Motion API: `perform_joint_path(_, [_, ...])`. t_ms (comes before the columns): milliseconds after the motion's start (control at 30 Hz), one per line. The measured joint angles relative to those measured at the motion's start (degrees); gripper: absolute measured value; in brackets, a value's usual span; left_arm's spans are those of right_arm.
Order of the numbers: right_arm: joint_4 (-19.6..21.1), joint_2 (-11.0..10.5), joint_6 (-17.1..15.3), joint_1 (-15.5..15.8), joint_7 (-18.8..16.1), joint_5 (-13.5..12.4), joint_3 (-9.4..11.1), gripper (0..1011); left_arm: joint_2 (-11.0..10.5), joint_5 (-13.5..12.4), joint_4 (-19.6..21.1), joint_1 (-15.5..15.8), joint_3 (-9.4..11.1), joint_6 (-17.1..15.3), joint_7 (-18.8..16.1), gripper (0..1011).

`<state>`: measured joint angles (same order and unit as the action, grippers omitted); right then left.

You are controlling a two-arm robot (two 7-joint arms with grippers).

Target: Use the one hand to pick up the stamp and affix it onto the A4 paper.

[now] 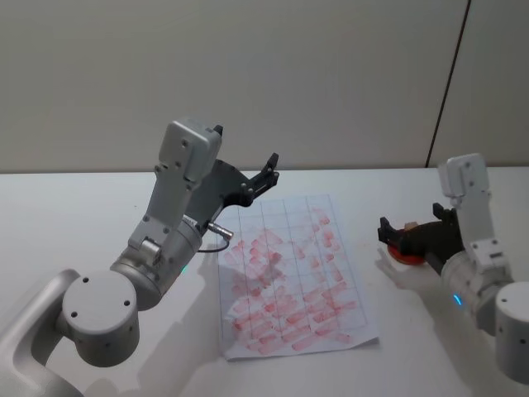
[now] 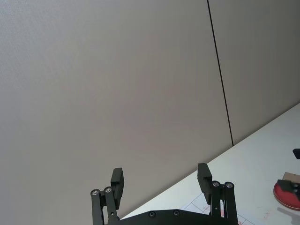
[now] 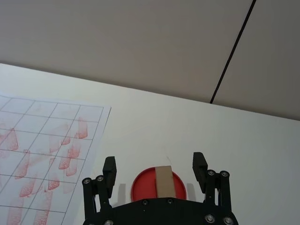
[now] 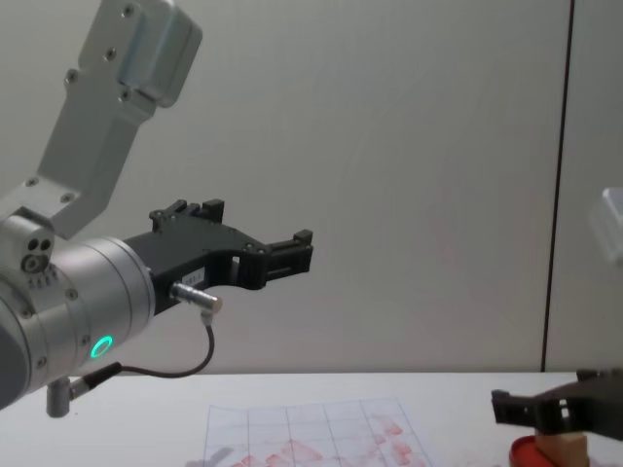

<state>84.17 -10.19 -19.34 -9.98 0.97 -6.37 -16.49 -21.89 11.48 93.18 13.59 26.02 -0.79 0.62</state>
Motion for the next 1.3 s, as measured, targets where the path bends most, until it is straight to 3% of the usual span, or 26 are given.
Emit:
perform_joint_path(533, [-4.4, 1.4, -3.2, -2.1, -0.2, 2.9, -0.4, 976, 0.0, 0.0, 0.0, 0.0, 0.0, 0.0, 0.0, 1001])
perform_joint_path(900, [-6.0, 1.8, -4.1, -2.6, -0.9, 3.8, -0.4, 704, 0.0, 0.0, 0.0, 0.0, 0.0, 0.0, 0.0, 1001])
perform_joint_path(1300, [-6.1, 1.9, -3.7, -2.5, -1.1, 4.3, -0.4, 304, 0.0, 0.0, 0.0, 0.0, 0.0, 0.0, 0.0, 1001])
